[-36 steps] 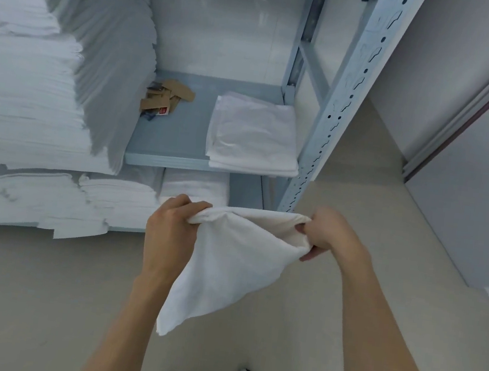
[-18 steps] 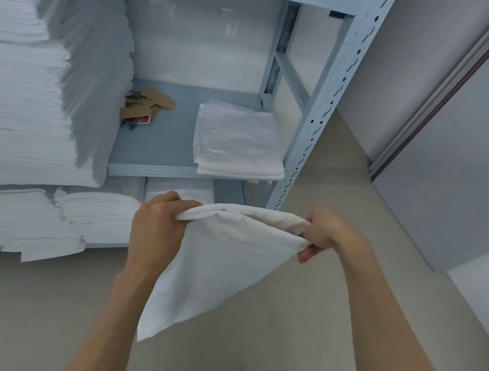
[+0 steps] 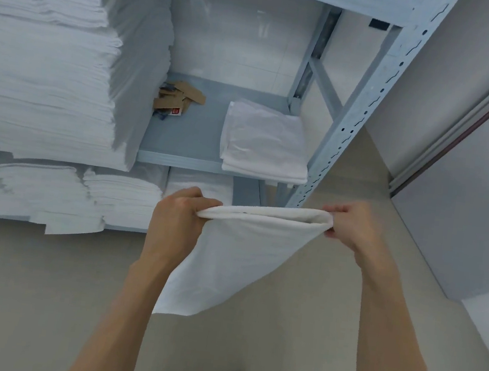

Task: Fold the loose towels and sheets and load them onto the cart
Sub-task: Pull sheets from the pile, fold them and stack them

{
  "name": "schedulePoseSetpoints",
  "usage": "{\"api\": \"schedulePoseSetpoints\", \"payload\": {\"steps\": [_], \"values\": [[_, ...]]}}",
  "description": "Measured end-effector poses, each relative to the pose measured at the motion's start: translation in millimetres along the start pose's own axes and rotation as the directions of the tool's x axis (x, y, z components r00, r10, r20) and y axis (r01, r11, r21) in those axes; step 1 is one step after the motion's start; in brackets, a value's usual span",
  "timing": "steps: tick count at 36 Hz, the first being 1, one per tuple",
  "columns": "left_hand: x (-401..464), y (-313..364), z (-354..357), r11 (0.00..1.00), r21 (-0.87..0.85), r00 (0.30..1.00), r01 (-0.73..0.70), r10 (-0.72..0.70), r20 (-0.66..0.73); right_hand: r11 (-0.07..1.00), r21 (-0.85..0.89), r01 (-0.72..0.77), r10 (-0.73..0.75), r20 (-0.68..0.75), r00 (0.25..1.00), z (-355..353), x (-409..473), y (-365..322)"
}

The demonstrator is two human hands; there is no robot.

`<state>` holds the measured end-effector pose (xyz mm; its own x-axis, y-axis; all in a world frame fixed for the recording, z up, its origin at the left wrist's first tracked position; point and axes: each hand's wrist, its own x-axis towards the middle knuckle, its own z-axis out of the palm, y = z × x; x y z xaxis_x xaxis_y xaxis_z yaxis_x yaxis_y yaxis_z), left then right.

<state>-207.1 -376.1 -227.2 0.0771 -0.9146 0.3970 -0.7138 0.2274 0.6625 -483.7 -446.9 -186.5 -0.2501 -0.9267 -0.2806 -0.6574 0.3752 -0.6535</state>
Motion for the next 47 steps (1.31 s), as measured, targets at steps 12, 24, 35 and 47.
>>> {"api": "schedulePoseSetpoints", "payload": {"steps": [12,24,35,47], "values": [[-10,-1,-10,0.999,0.037,0.999,0.014,-0.013,-0.036,0.655,-0.393,0.646,-0.471,0.455,0.755,91,-46,-76],[-21,-35,-43,0.959,-0.223,0.868,0.174,-0.256,-0.425,0.629,-0.253,0.735,-0.667,0.31,0.678,119,-47,-75],[-65,-96,-21,0.642,-0.683,0.783,0.35,-0.6,-0.163,0.492,-0.302,0.816,-0.751,0.327,0.574,89,-70,-129],[-88,-127,42,0.443,-0.626,0.7,0.642,-0.672,0.242,0.457,-0.309,0.834,-0.807,0.251,0.535,43,-72,-173]]}}
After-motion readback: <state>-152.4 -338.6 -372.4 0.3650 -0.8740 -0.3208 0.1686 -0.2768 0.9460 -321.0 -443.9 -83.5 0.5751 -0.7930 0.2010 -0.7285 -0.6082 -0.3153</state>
